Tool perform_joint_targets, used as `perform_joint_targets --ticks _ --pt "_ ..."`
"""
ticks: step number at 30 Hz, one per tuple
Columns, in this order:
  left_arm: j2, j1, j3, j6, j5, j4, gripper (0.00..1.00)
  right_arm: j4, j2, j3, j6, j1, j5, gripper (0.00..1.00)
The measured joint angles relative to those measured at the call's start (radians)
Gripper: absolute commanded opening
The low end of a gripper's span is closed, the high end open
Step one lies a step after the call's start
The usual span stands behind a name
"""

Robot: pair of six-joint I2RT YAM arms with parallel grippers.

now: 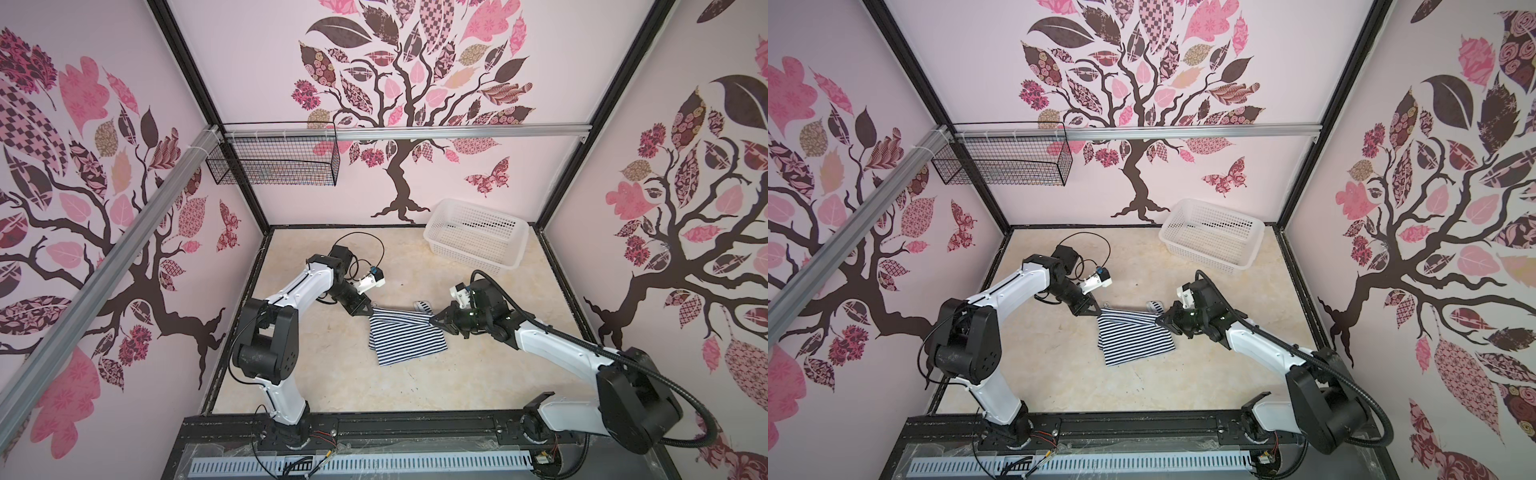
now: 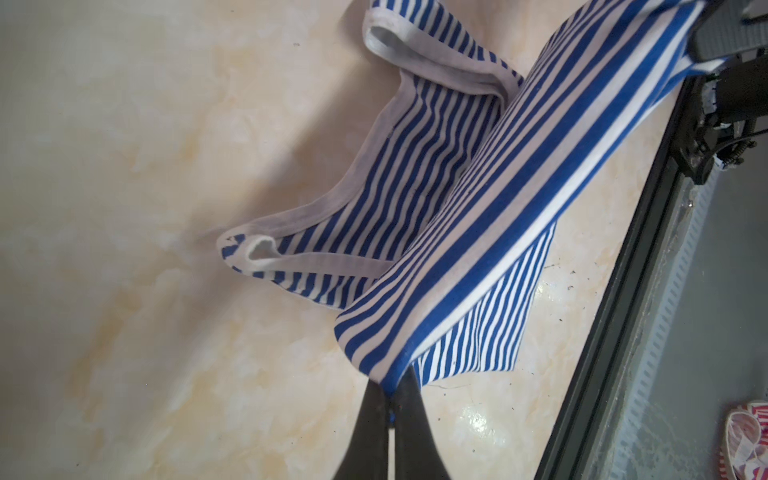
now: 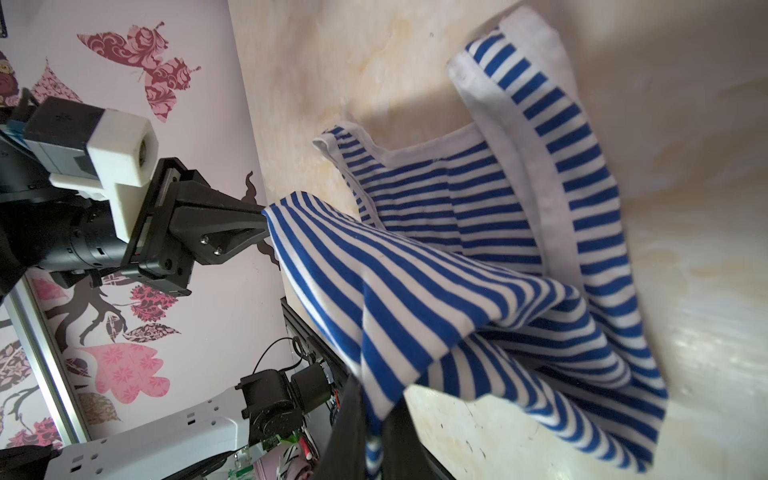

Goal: Fold and stack the tank tops

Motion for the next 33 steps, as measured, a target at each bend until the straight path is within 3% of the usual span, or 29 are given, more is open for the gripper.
perform_joint_targets --ticks 3,8,11,14,17,20,24,27,33 --pt "0.063 0.012 0.045 -0.008 -0.004 0.010 0.01 0.051 0.085 0.040 -0.002 -0.024 -0.031 0.23" --pt "0.161 0.027 0.108 -0.037 -0.032 0.030 0.20 0.119 0.219 0.098 0.001 -0.070 -0.068 0.54" --pt "0.197 0.035 0.134 -0.077 -0.052 0.057 0.31 0.126 0.261 0.126 -0.004 -0.085 -0.066 0.58" --pt "0.198 0.043 0.137 -0.127 -0.069 0.088 0.53 0.111 0.261 0.159 -0.024 -0.091 -0.061 0.59" --pt "0.190 0.050 0.142 -0.172 -0.099 0.125 0.56 0.086 0.239 0.192 -0.055 -0.091 -0.043 0.59" --pt "0.137 0.062 0.116 -0.211 -0.117 0.171 0.56 0.032 0.182 0.199 -0.103 -0.090 -0.014 0.52" --pt "-0.007 0.069 0.044 -0.218 -0.113 0.192 0.55 -0.011 0.137 0.202 -0.160 -0.088 0.013 0.23" --pt "-0.060 0.032 0.027 -0.209 -0.113 0.192 0.50 -0.029 0.155 0.203 -0.177 -0.077 0.022 0.11" --pt "-0.013 -0.051 -0.025 -0.204 -0.107 0.205 0.47 -0.040 0.270 0.225 -0.204 -0.038 0.031 0.05"
